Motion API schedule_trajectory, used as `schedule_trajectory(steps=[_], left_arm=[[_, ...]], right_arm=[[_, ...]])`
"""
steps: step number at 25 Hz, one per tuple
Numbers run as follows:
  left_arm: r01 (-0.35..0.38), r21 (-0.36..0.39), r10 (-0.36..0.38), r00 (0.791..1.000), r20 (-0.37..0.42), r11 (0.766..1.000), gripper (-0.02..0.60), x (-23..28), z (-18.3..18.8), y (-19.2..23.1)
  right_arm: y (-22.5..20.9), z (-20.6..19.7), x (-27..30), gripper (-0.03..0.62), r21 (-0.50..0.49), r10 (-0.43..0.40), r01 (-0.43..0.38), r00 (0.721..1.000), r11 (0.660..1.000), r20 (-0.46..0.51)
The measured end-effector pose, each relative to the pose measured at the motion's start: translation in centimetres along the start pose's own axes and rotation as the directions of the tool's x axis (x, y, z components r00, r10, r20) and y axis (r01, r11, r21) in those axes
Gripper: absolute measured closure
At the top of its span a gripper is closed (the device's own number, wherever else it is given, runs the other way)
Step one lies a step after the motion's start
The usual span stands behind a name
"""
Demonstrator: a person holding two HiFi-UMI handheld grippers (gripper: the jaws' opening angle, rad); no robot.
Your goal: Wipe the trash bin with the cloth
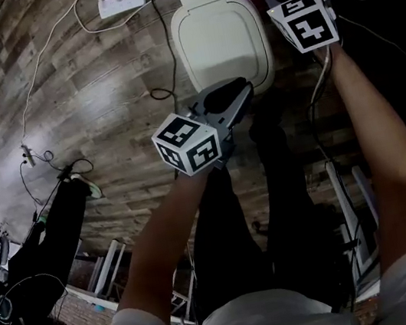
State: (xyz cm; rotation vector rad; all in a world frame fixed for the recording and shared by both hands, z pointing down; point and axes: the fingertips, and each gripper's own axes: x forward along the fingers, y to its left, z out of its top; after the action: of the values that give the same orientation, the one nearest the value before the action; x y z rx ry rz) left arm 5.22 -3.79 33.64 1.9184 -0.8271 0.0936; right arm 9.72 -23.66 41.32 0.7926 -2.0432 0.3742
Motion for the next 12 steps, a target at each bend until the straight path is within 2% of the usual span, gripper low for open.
schedule_trajectory(steps=[7,10,12], left_arm=[[-0.010,-0.010,0.010,1.000,-0.003,1.000,0.520,-1.2,-0.4,0.9],[-0.012,-0.015,0.012,1.000,-0.004,1.000,0.520,-1.7,-0.6,1.0],[-0.015,-0.018,0.014,1.000,-0.002,1.000,0.520,-2.1,-0.6,1.2]], right_arm=[[1.2,3.1,4.2,0.503,-0.037,0.077,-0.077,0.997,0.996,-0.012],[2.8,2.7,5.3,0.503,-0.125,0.114,-0.122,0.991,0.985,-0.071],[3.7,1.9,5.7,0.503,-0.216,0.132,-0.156,0.984,0.964,-0.119]])
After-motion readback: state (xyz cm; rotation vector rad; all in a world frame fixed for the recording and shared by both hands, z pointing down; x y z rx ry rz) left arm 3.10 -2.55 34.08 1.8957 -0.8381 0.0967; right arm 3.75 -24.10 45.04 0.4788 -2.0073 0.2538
